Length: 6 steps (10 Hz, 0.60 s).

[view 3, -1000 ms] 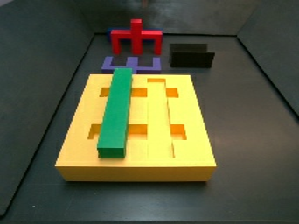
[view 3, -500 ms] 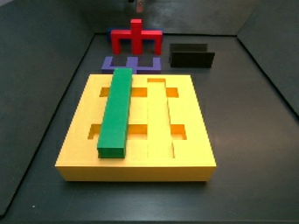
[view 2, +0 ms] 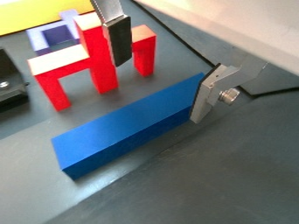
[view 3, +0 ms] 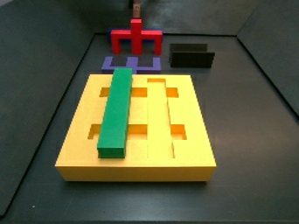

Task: Pick up the blue object. Move up. Move to above the board. Insert the blue object.
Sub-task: Pick up the blue object.

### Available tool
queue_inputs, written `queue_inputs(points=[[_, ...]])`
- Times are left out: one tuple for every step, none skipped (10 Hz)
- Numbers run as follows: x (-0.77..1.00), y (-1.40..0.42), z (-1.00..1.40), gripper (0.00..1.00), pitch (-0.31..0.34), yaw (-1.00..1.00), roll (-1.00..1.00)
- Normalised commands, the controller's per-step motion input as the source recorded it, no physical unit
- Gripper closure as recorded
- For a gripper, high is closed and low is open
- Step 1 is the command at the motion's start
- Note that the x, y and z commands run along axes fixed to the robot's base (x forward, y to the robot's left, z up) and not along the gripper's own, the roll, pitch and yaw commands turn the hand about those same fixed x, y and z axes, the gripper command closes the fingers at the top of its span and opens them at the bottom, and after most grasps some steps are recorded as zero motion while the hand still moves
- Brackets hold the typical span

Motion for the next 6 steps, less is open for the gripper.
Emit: queue_inputs(points=[[0.03,0.00,-0.27,0.00,-0.070,-0.43,-0.15],[0.01,0.00,-0.33,0.00,-0.100,-0.42,-0.22],[0.00,0.05,-0.35,0.00,-0.133,-0.36,-0.35],[0.01,0.02,-0.22,0.00,-0.100,-0.30,-0.31],[0.00,0.00,-0.10,0.00,-0.027,-0.26,-0.11],[0.00,0.00,-0.13,0.00,-0.023,-0.22,-0.06]])
